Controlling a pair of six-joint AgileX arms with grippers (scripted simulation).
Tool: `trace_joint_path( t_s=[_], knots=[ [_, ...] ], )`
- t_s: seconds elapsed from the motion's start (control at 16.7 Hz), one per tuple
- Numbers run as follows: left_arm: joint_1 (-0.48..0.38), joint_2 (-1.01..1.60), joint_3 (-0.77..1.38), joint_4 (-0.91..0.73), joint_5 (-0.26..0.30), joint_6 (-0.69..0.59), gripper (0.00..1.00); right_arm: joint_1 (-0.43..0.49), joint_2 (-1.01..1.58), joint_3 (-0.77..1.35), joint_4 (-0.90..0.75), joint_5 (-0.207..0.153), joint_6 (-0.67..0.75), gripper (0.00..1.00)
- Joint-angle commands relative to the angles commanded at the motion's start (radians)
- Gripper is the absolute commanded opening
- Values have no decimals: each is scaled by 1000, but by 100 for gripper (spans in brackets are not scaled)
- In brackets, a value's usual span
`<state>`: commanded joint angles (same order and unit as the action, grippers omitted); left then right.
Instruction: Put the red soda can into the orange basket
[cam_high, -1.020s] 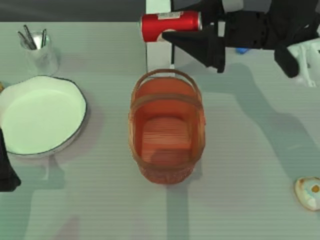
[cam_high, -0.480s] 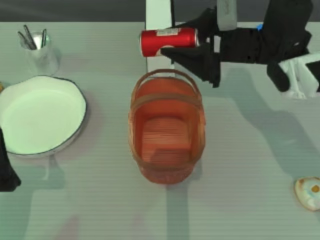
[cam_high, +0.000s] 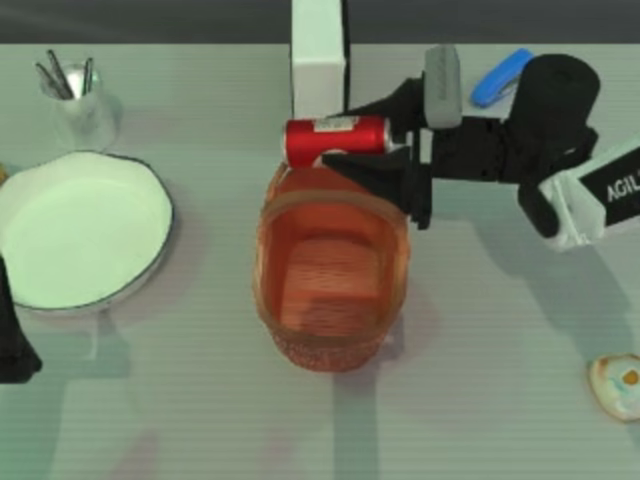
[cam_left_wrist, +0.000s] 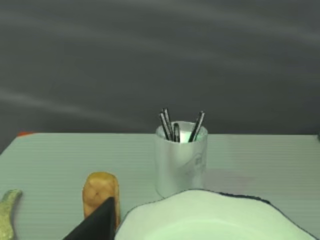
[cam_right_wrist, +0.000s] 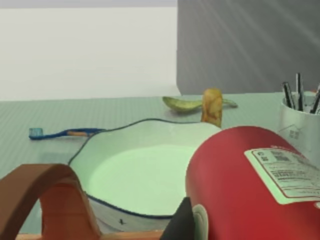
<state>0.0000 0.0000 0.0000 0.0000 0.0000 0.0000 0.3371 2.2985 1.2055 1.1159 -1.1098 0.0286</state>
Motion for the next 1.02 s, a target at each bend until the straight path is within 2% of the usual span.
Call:
trace_joint_path(
  t_s=[0.12,0.9,1.02],
  knots=[
    [0,0,0,0,0,0,100,0,0,0,0,0,0,0],
    [0,0,0,0,0,0,100,0,0,0,0,0,0,98],
    [0,0,0,0,0,0,100,0,0,0,0,0,0,100]
  ],
)
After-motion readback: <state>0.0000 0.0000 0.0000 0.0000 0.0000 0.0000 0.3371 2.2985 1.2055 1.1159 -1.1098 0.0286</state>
